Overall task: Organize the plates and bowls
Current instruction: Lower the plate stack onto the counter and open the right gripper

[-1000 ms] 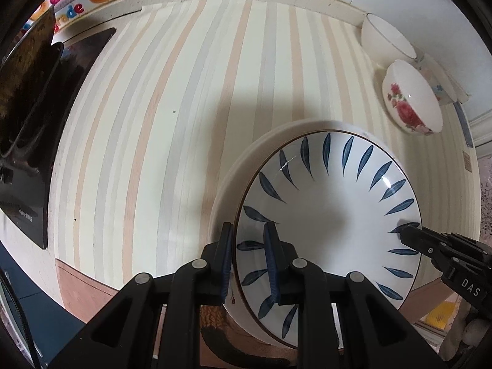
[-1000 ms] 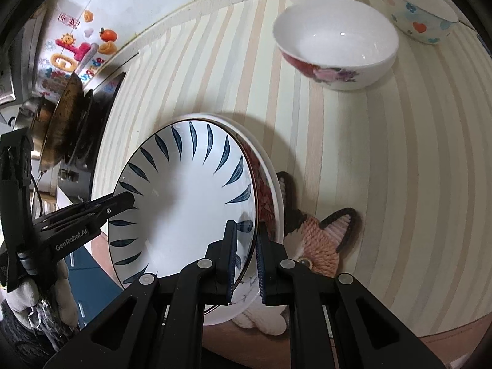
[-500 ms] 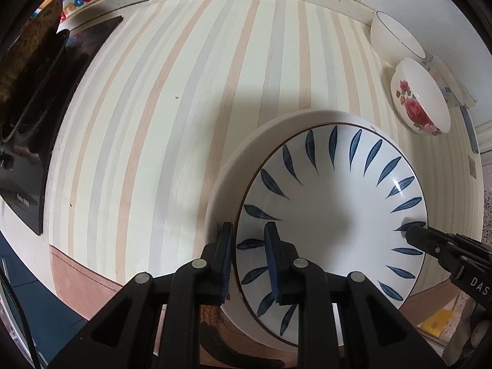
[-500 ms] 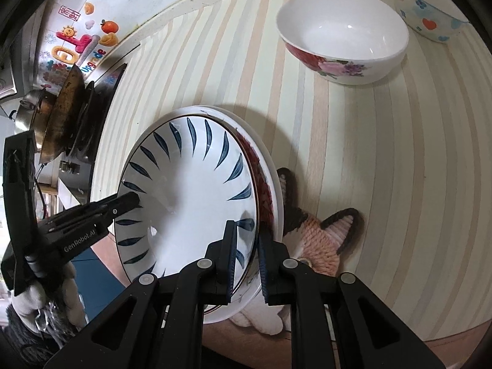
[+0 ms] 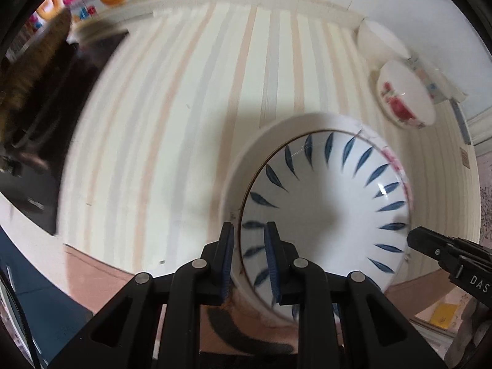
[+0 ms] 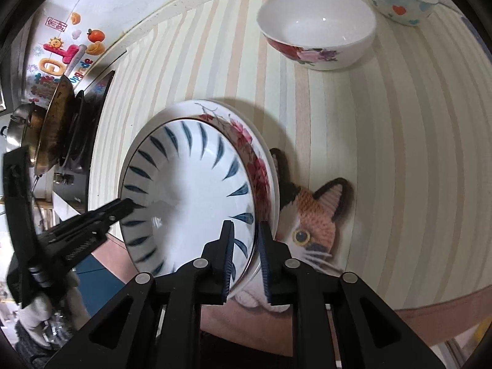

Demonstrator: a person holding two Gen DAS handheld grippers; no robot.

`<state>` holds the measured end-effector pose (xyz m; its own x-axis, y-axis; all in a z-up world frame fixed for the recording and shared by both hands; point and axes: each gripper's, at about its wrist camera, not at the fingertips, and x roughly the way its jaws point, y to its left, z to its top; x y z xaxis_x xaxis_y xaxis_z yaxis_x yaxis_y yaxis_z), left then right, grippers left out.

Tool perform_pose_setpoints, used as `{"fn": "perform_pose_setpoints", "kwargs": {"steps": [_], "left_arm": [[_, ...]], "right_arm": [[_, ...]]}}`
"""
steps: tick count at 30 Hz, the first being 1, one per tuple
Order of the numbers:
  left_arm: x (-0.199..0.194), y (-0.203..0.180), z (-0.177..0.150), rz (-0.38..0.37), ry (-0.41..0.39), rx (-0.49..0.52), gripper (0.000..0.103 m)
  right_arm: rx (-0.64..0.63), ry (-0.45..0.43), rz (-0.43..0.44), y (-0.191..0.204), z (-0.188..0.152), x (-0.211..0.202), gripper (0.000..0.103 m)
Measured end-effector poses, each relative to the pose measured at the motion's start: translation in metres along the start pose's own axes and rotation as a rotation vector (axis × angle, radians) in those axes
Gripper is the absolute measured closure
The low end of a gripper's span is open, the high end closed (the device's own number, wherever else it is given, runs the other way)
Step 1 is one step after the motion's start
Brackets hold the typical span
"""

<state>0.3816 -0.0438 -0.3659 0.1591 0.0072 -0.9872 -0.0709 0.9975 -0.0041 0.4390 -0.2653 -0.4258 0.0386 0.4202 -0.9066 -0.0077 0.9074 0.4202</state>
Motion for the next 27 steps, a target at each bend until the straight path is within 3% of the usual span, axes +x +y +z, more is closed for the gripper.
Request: {"fn": "perform_pose_setpoints", "kwargs": {"steps": [4, 6, 8, 11, 13, 14, 17, 27], "left_arm": [[-0.048, -0.003, -0.011, 0.005, -0.079, 0.03, 0.084], [-0.075, -0.004, -0.021, -0.002, -0.118, 0.049, 0.084], [-0.099, -0.005, -0.03, -0.007, -0.159, 0.066, 0.08], [-0.127, -0.007, -0.042, -0.025, -0.213, 0.083, 0.064], [-0.143, -0.011, -0.048, -0.033, -0.237, 0.089, 0.04], [-0.149, -0.012, -0.052, -0.039, -0.248, 0.092, 0.036], [-0.17, -0.013, -0.064, -0.048, -0.28, 0.092, 0.032], [-0.198, -0.016, -0.092, -0.063, -0.305, 0.088, 0.028]], "right_arm": [[-0.025, -0.053, -0.015, 0.02, -0.016, -0.029, 0.082], [-0.037, -0.091, -0.016, 0.035, -0.028, -0.05, 0.071], [-0.056, -0.132, -0.018, 0.049, -0.04, -0.072, 0.052], [-0.091, -0.202, -0.023, 0.069, -0.061, -0.106, 0.031], [-0.105, -0.238, -0.031, 0.082, -0.075, -0.125, 0.023], [-0.107, -0.248, -0.036, 0.085, -0.08, -0.132, 0.02], [-0.118, -0.28, -0.054, 0.098, -0.099, -0.154, 0.013], [-0.125, -0.344, -0.08, 0.112, -0.147, -0.201, 0.01]]}}
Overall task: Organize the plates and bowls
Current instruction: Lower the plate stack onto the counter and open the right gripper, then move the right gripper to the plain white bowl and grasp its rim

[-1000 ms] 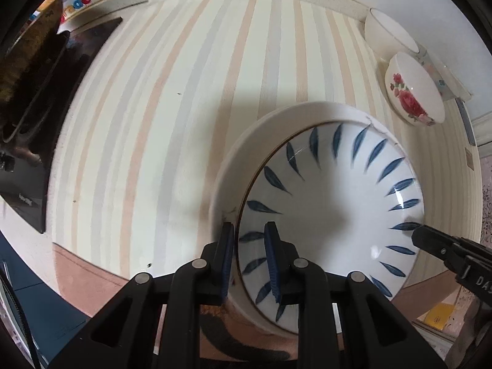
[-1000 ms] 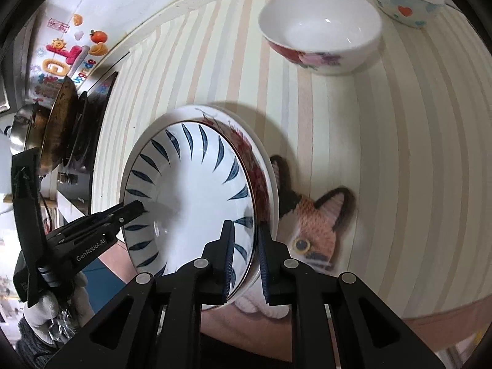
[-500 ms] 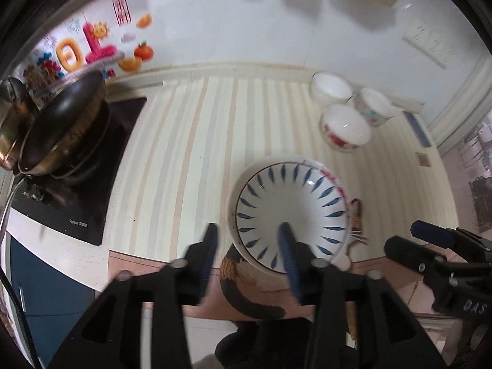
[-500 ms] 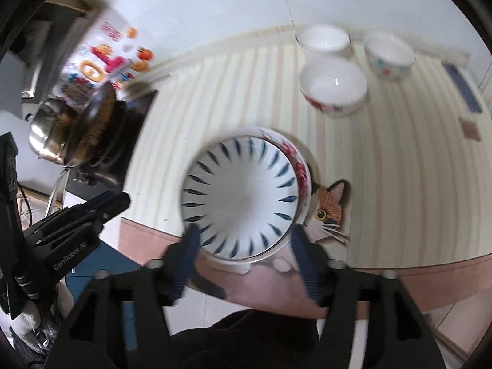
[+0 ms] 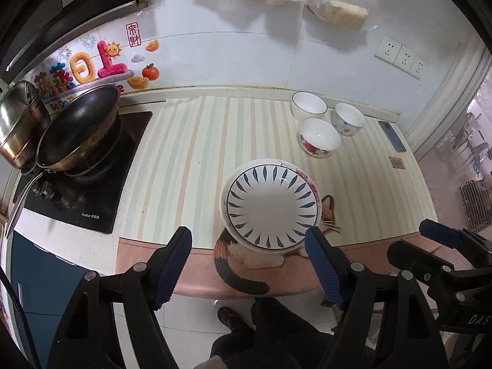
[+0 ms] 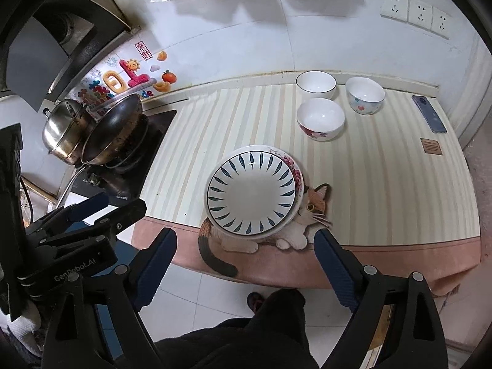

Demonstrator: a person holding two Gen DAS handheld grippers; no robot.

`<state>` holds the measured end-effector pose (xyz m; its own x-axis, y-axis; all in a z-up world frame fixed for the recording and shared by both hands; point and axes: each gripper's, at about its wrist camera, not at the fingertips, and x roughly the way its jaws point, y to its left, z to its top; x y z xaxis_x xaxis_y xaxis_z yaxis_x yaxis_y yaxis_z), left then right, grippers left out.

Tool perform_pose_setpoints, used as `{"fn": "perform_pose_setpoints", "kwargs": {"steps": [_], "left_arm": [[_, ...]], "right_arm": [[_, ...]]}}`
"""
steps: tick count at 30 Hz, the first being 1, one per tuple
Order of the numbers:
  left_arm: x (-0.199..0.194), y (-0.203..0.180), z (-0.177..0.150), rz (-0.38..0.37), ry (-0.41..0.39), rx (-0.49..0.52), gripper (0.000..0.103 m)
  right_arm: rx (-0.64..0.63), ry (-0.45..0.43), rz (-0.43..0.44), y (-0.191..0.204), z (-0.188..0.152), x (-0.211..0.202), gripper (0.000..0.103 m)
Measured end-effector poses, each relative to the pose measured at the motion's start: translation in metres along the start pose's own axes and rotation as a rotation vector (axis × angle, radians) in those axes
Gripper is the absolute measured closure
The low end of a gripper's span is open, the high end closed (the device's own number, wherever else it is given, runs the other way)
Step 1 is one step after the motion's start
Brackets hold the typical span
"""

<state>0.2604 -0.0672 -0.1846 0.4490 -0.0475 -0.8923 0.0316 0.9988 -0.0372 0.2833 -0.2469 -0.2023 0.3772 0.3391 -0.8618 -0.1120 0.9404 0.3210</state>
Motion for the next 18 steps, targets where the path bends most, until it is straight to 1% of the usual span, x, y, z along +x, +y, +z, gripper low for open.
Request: {"fn": "perform_pose_setpoints", "kwargs": {"steps": [4, 8, 9, 13, 16, 18], "left_arm": [[0.001, -0.006, 0.003, 0.012, 0.002, -0.008, 0.028], [0.015, -0.017, 0.016, 0.037, 0.004, -0.015, 0.028], [0.022, -0.021, 0.022, 0.049, 0.009, -0.016, 0.028], [0.051, -0.037, 0.049, 0.054, 0.011, -0.035, 0.028], [0.09, -0.052, 0.078, 0.053, 0.03, -0.041, 0.028], [0.119, -0.06, 0.097, 0.039, 0.064, -0.051, 0.028]], "right_arm": [[0.005, 0.002, 0.016, -0.009, 0.004, -0.001, 0.01], [0.021, 0.008, 0.047, -0.03, 0.018, 0.01, 0.009], [0.027, 0.009, 0.057, -0.037, 0.022, 0.014, 0.009], [0.066, 0.024, 0.094, -0.077, 0.052, 0.039, 0.009], [0.096, 0.029, 0.081, -0.112, 0.079, 0.062, 0.009], [0.125, 0.039, 0.084, -0.139, 0.101, 0.081, 0.009]]}}
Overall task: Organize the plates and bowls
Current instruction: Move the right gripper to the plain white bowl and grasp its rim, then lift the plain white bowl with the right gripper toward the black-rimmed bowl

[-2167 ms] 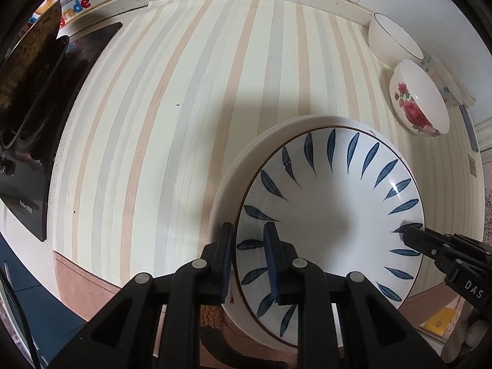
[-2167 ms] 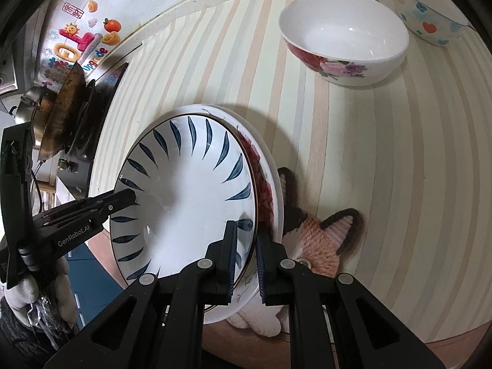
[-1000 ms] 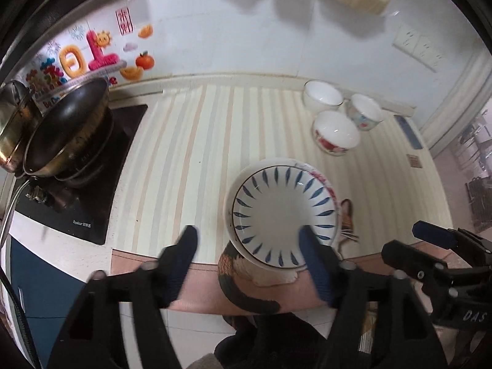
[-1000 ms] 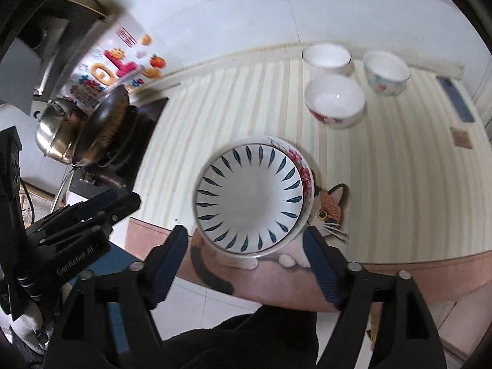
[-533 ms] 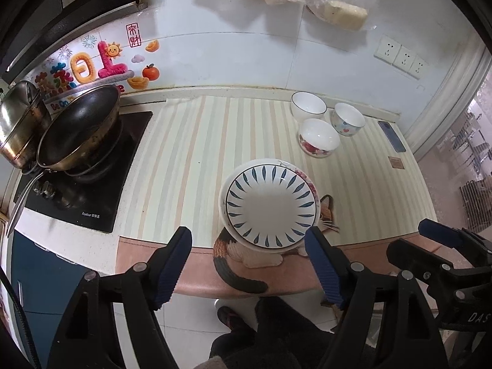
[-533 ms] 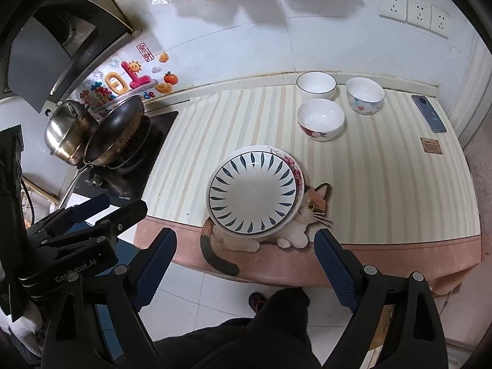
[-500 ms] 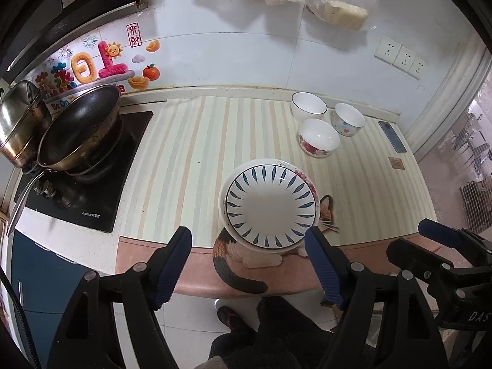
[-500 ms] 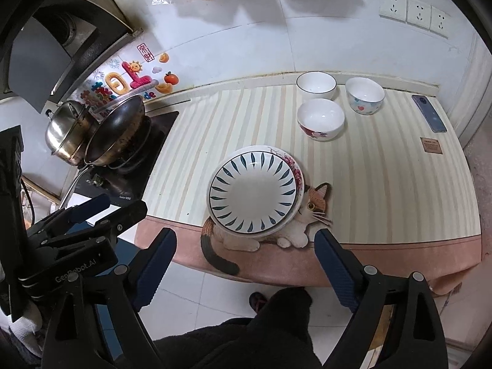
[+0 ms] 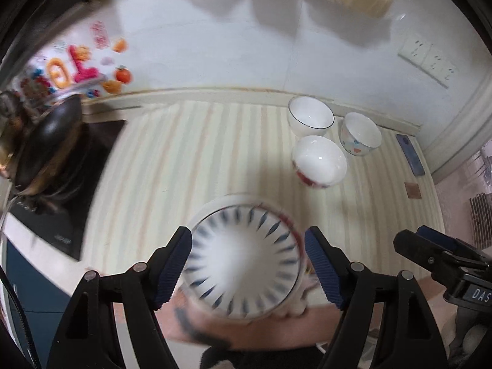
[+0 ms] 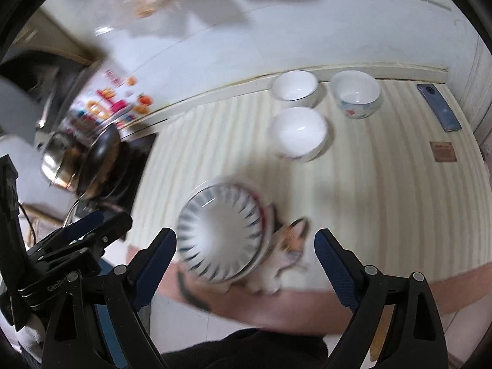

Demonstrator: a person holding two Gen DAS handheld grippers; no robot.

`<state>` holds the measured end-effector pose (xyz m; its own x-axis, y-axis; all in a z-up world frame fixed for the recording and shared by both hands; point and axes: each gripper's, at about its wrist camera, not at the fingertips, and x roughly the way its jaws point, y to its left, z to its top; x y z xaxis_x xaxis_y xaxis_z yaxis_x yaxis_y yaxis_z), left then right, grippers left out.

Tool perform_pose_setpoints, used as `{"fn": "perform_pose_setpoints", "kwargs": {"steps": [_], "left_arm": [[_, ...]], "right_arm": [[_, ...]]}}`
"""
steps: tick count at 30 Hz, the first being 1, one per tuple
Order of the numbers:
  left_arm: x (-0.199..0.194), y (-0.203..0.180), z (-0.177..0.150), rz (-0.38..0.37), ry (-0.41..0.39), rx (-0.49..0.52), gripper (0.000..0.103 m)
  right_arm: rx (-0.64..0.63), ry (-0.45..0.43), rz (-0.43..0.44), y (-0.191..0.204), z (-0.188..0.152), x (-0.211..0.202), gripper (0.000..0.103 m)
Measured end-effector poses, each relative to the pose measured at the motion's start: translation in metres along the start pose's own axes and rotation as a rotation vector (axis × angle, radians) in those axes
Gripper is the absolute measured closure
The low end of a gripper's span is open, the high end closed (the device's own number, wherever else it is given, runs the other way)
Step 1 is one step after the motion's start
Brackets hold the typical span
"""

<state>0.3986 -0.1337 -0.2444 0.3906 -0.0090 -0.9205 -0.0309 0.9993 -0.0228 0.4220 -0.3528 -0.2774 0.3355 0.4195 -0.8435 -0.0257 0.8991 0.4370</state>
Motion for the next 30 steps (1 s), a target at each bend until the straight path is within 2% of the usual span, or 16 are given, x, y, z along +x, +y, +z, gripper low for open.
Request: {"fn": "perform_pose_setpoints", "kwargs": {"steps": [6, 12, 14, 15, 16, 18, 19, 20, 22, 30], "left_arm": [[0.097, -0.029, 0.055, -0.031, 0.113, -0.02, 0.028], [0.178, -0.049, 0.085, -0.091, 0.234, -0.042, 0.03], [0.198, -0.054, 0.093, -0.105, 0.257, -0.037, 0.042], [0.208, -0.056, 0.096, -0.113, 0.265, -0.034, 0.056], [0.217, -0.059, 0.098, -0.122, 0.28, -0.029, 0.072], [0.228, -0.06, 0.101, -0.129, 0.301, -0.023, 0.085], [0.232, -0.062, 0.102, -0.128, 0.301, -0.019, 0.086], [0.233, -0.063, 0.102, -0.119, 0.294, -0.014, 0.086], [0.231, -0.065, 0.103, -0.108, 0.279, 0.004, 0.086], [0.209, -0.073, 0.085, -0.117, 0.264, 0.02, 0.086]], "right_arm": [[0.048, 0.077, -0.006, -0.066, 0.064, 0.068, 0.01], [0.1, 0.139, 0.005, -0.11, 0.105, 0.137, 0.012], [0.11, 0.149, 0.012, -0.113, 0.111, 0.153, 0.022], [0.113, 0.161, 0.019, -0.116, 0.117, 0.165, 0.026], [0.118, 0.167, 0.024, -0.118, 0.12, 0.172, 0.035], [0.134, 0.184, 0.044, -0.121, 0.125, 0.189, 0.045], [0.141, 0.184, 0.042, -0.122, 0.126, 0.194, 0.059], [0.135, 0.179, 0.02, -0.122, 0.128, 0.199, 0.068], [0.122, 0.167, -0.007, -0.123, 0.129, 0.204, 0.079], [0.118, 0.163, -0.013, -0.125, 0.125, 0.193, 0.081]]}}
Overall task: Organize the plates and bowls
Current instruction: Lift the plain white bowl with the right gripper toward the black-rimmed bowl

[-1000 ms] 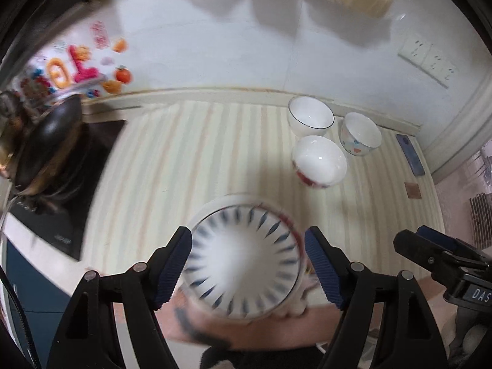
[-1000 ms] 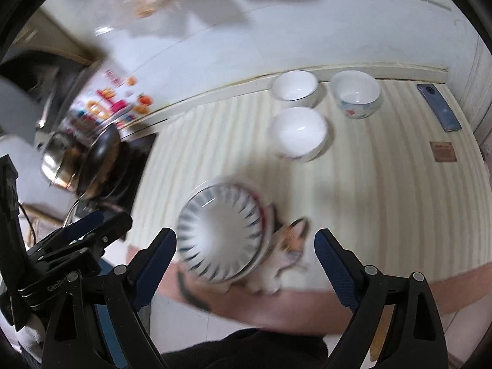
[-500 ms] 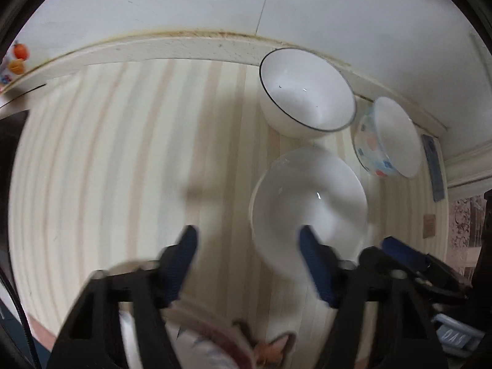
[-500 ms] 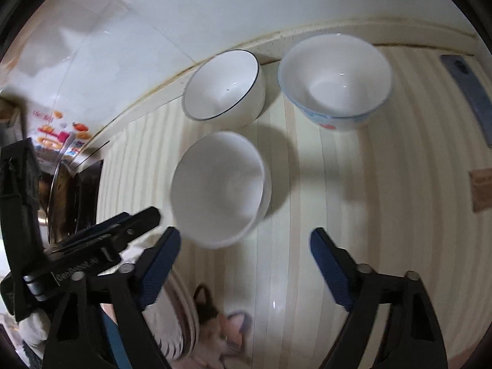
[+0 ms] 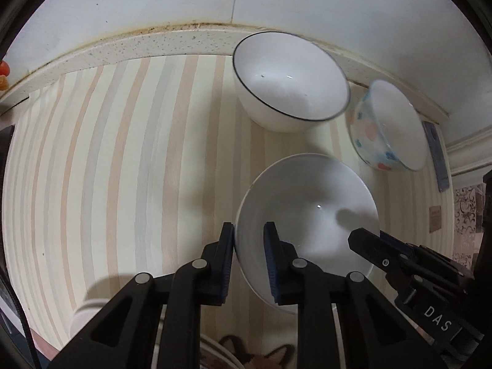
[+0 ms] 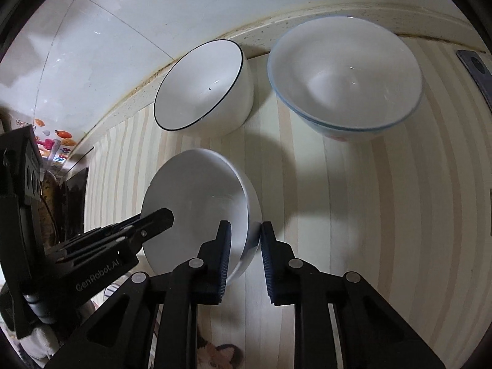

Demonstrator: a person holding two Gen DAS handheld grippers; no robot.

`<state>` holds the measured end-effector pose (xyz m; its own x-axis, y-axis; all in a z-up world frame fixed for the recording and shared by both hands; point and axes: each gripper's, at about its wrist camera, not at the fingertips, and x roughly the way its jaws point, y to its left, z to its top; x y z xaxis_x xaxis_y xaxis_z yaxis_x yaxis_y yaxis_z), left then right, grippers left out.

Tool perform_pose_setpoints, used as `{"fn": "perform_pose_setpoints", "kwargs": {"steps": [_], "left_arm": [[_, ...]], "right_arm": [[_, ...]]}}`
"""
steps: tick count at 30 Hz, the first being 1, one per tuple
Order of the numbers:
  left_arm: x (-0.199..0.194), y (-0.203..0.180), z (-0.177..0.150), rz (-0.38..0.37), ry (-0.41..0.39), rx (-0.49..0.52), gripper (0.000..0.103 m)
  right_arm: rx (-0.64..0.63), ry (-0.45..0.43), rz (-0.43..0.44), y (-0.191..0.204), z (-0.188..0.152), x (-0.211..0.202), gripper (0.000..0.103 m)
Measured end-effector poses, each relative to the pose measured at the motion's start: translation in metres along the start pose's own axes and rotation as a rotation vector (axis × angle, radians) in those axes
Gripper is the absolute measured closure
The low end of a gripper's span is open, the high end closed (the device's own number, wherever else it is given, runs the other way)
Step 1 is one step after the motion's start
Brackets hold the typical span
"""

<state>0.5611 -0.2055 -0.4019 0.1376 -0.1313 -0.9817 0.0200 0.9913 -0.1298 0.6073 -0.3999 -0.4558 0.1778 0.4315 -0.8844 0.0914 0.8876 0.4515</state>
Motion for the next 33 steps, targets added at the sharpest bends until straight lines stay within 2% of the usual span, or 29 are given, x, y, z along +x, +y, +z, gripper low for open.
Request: {"fn": "perform_pose_setpoints", "kwargs": {"steps": [9, 15, 24, 33], "left_arm": [[-0.033, -0.032, -0.052, -0.034, -0.018, 0.041, 0.086], [-0.043, -0.048, -0.082, -0.056, -0.001, 0.094, 0.086], [-0.028, -0.071, -0.105, -0.054, 0.036, 0.155, 0.086], [-0.008, -0.085, -0.123, -0.032, 0.082, 0.201, 0.086]], "right_arm": [[-0.036, -0.021, -0.003, -0.001, -0.039, -0.043, 0.081], [-0.01, -0.036, 0.006, -0.022, -0.079, -0.076, 0.081], [0.029, -0.013, 0.004, -0.05, -0.129, -0.09, 0.081], [0.083, 0.017, -0.003, -0.079, -0.145, -0.08, 0.081]]}}
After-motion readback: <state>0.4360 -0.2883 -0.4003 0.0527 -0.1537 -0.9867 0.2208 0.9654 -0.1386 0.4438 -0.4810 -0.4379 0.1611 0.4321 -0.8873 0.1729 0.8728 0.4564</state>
